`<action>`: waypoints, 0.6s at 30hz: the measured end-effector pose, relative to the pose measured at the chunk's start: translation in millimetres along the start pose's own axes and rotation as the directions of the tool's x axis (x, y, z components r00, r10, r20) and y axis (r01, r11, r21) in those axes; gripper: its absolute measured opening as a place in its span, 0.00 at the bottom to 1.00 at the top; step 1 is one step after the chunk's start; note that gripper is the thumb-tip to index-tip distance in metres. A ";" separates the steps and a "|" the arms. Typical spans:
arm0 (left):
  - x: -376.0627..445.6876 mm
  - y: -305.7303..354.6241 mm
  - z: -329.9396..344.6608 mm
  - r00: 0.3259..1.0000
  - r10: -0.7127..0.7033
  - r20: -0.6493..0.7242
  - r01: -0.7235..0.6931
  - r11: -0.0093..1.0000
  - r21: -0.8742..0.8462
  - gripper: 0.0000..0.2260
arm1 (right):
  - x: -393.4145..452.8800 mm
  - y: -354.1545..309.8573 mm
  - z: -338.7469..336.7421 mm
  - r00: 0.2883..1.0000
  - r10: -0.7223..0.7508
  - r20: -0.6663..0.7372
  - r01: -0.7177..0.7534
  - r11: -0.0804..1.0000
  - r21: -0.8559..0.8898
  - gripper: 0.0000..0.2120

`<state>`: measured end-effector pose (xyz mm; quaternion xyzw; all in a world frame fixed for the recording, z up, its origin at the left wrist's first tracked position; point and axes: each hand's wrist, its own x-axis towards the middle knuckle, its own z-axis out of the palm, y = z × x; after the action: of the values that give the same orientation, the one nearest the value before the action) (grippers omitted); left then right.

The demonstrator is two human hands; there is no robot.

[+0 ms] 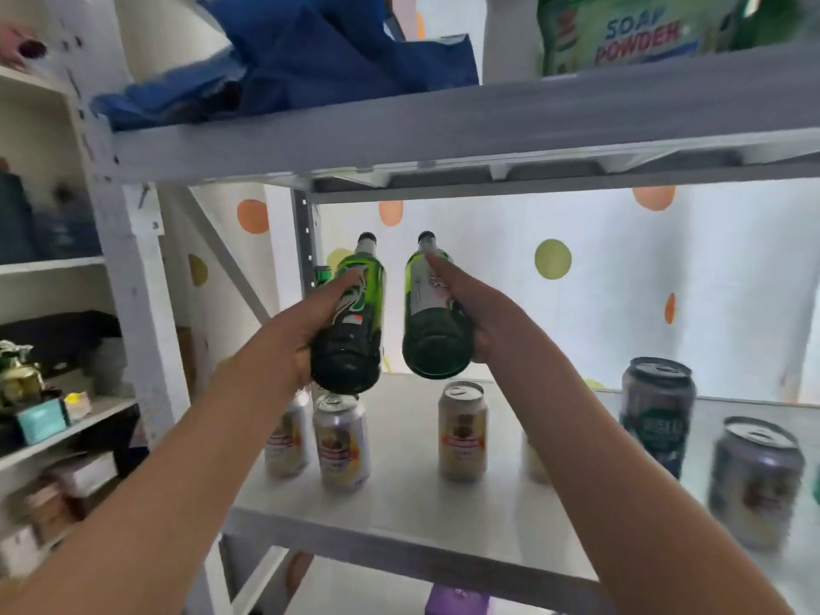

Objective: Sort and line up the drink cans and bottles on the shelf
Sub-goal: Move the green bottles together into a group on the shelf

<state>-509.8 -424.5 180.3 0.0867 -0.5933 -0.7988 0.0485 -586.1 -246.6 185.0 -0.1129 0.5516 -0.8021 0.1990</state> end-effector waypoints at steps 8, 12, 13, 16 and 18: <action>55.5 -1.4 25.9 0.998 0.030 -0.049 -0.025 0.994 0.109 0.23 | 43.9 -20.7 -1.8 0.984 -0.093 -0.154 0.071 0.987 -0.144 0.30; 83.5 -4.0 24.7 0.997 0.028 -0.070 -0.019 0.992 0.128 0.22 | 66.9 -13.0 -13.6 0.964 -0.186 -0.191 0.142 0.965 -0.219 0.36; 90.0 -3.7 23.9 0.998 0.016 -0.067 -0.008 0.993 0.121 0.22 | 72.0 -11.0 -17.0 0.958 -0.207 -0.199 0.153 0.955 -0.256 0.36; 103.5 -9.4 19.4 1.000 -0.018 -0.013 0.019 0.998 0.059 0.20 | 89.8 -1.9 -24.2 0.951 -0.228 -0.210 0.146 0.926 -0.347 0.32; 113.0 -18.3 17.9 0.999 -0.034 0.002 0.034 0.999 0.031 0.20 | 100.2 3.4 -29.6 0.959 -0.209 -0.191 0.129 0.923 -0.363 0.29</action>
<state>-623.7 -422.7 158.7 0.0964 -0.6042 -0.7903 0.0329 -687.1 -267.4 167.2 -0.1015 0.6912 -0.7142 0.0417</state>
